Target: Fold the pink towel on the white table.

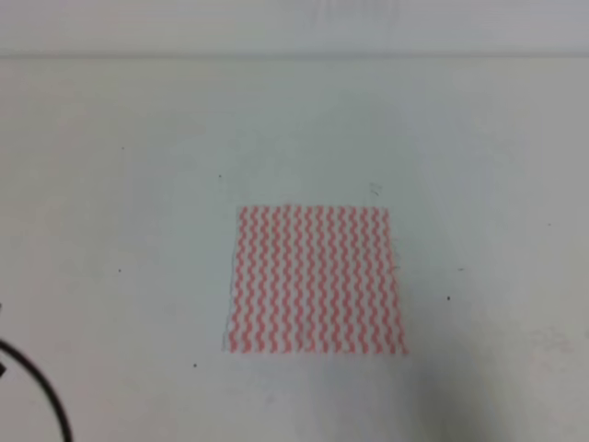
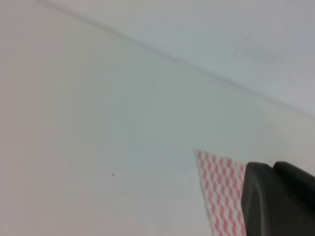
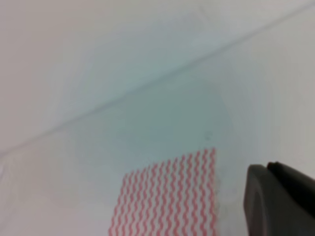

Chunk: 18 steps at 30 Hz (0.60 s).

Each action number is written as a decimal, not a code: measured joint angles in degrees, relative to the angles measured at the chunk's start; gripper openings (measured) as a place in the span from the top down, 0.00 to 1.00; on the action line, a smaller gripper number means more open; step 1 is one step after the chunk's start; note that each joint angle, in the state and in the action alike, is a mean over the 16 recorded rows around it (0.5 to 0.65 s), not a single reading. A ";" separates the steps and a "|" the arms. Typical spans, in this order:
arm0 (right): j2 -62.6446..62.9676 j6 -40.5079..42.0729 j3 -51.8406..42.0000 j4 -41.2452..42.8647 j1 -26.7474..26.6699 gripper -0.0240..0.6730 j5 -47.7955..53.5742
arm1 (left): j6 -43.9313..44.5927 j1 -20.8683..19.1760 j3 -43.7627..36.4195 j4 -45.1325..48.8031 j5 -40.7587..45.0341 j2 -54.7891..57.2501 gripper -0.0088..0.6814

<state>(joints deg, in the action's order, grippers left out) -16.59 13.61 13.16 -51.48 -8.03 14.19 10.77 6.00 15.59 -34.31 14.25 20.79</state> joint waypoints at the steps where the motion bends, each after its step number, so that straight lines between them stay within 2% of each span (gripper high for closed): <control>1: -2.00 -0.01 1.52 0.86 0.00 0.99 1.61 | 0.55 0.00 1.68 0.19 1.75 2.33 0.99; 10: -17.33 -1.79 11.86 8.27 0.00 0.99 16.10 | 8.13 0.02 13.54 0.14 13.87 19.83 0.99; 18: -24.68 -4.31 14.93 11.98 -0.01 0.99 22.05 | 13.10 0.07 15.98 -2.44 14.78 24.84 0.99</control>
<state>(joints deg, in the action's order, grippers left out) -41.28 9.29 28.09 -39.50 -8.03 36.24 23.87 6.07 31.57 -36.74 29.03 45.63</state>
